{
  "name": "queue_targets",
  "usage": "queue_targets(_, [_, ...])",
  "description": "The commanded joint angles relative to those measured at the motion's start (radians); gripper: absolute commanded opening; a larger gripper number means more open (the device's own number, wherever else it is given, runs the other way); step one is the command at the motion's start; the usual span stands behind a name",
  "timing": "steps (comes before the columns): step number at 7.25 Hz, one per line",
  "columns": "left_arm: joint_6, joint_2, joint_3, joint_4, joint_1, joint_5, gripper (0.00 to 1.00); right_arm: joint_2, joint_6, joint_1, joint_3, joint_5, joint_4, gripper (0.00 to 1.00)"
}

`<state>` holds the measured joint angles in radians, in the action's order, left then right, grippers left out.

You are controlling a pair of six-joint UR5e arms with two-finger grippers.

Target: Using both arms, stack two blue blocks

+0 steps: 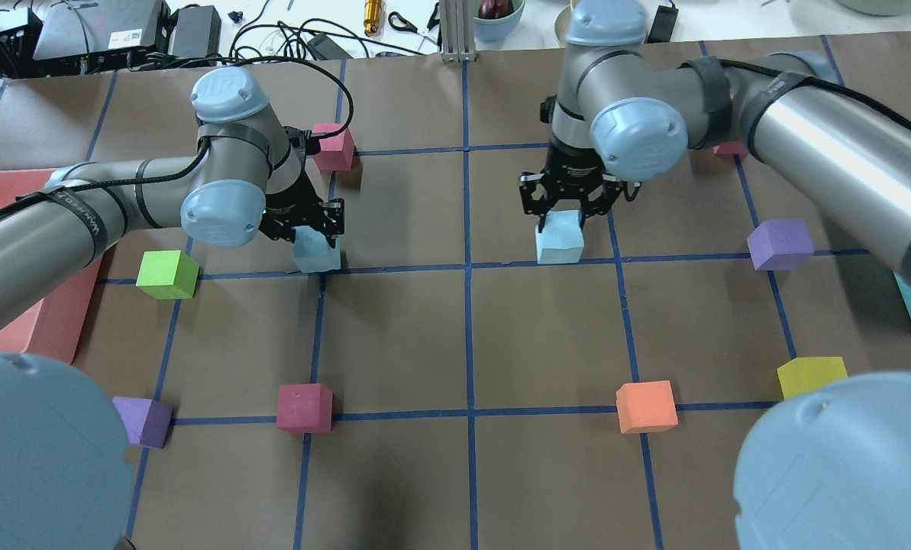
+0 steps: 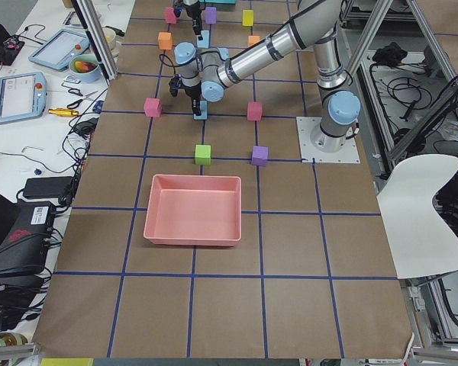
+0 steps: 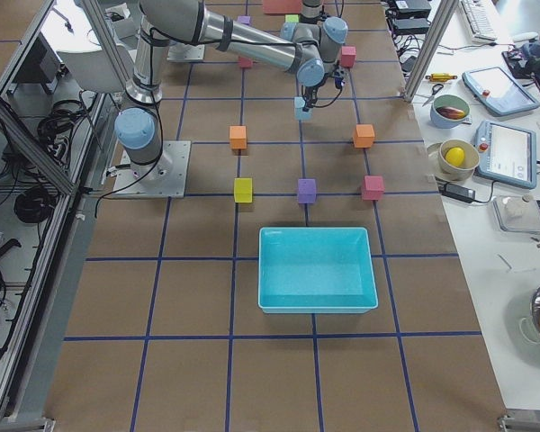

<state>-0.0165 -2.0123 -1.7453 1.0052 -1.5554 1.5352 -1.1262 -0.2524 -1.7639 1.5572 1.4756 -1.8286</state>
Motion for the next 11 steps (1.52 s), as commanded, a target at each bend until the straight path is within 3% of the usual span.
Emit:
queue_targets(1, [0.003,0.023,0.083,0.118,0.001,0.0,0.0,0.005,-0.099,-0.084,0.012,-0.066,0.0,0.0])
queue_targets(4, [0.0,0.096,0.176,0.284,-0.017,0.005,0.0,0.037,-0.104,-0.166,0.017,-0.066,-0.008,0.0])
queue_targets(9, [-0.003,0.125,0.194,0.308,-0.018,-0.001,0.0,0.074,-0.1,-0.164,0.044,-0.066,-0.084,0.02])
queue_targets(11, [0.001,0.138,0.188,0.309,-0.018,0.002,0.0,0.085,-0.128,-0.164,0.047,-0.069,-0.098,0.62])
